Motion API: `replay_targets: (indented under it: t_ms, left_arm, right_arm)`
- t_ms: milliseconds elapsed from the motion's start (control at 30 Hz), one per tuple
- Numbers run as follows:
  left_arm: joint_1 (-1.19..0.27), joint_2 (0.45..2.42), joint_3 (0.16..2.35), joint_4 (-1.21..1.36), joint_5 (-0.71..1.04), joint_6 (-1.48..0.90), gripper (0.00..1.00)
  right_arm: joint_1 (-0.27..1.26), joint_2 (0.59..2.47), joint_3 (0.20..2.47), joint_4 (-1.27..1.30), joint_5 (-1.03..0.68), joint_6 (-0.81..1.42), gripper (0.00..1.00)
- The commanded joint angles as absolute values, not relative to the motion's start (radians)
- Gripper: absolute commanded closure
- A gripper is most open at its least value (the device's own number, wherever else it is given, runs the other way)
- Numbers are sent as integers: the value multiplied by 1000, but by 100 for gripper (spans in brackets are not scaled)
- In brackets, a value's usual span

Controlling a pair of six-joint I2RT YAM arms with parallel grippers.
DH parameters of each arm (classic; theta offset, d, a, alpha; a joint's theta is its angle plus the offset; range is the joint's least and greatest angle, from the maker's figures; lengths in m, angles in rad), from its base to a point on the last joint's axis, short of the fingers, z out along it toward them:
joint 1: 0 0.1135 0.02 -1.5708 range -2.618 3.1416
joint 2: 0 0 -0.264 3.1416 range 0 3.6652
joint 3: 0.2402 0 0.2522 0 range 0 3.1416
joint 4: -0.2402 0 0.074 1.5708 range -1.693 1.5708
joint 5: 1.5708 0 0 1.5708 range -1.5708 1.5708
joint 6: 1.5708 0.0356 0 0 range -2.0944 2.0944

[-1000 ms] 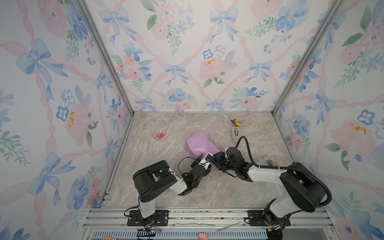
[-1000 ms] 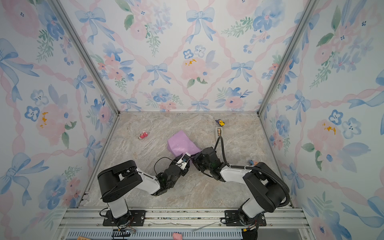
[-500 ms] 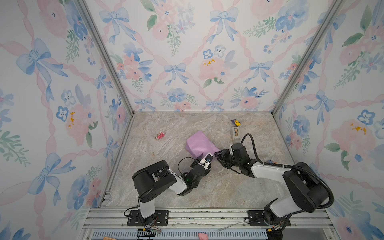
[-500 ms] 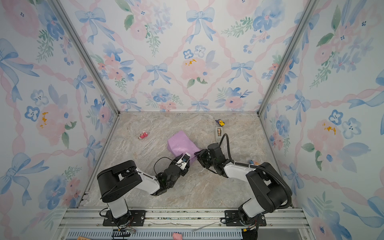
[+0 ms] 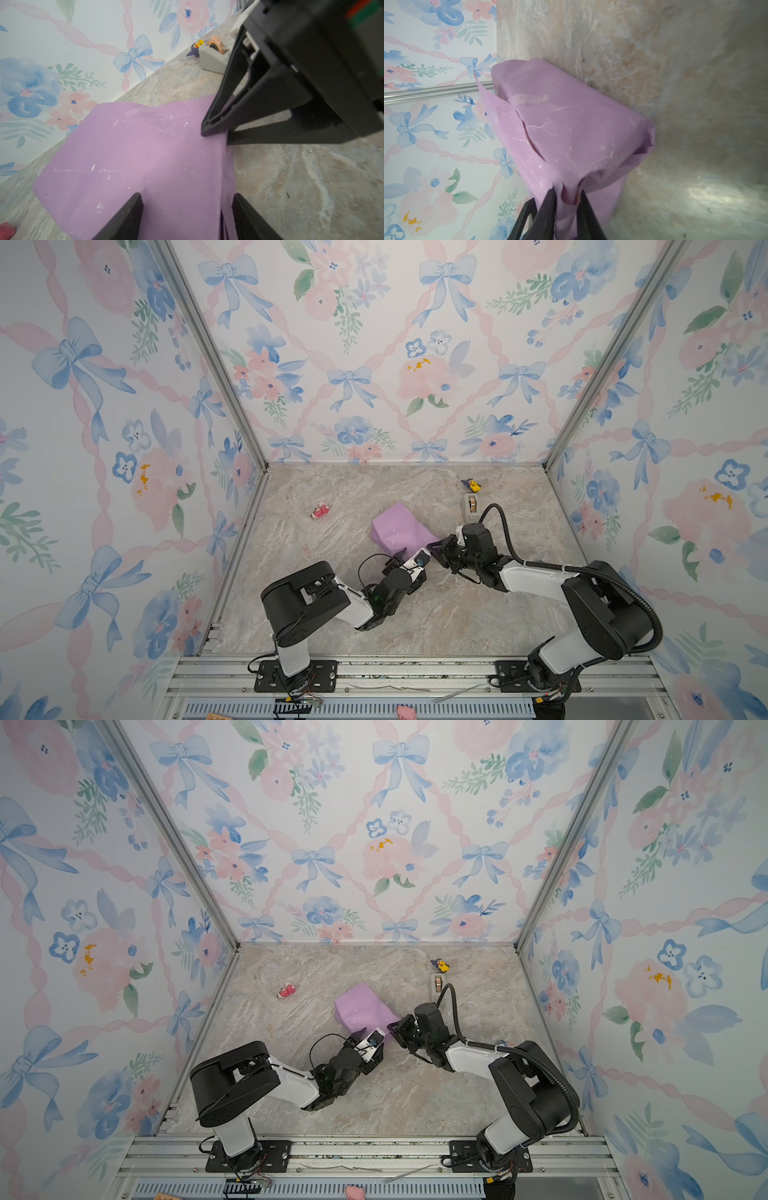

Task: Wrap the gift box in paper
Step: 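Open the right gripper and lift it off the flap while the left holds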

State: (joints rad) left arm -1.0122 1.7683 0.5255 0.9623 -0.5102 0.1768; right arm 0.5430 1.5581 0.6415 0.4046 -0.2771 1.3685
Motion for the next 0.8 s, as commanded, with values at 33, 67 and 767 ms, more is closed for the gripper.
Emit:
replay_targets:
  t_ms: [33, 67, 767]
  left_arm:
    - [-1016, 1756, 543, 772, -452, 222, 22]
    - [-1016, 1747, 550, 772, -455, 234, 21]
    - [-943, 1821, 580, 770, -423, 201, 25]
  right_arm:
    - [532, 1572, 643, 360, -270, 1364, 80]
    - [531, 1571, 643, 358, -270, 1364, 80]
    - [537, 1551, 631, 356, -264, 1365, 81]
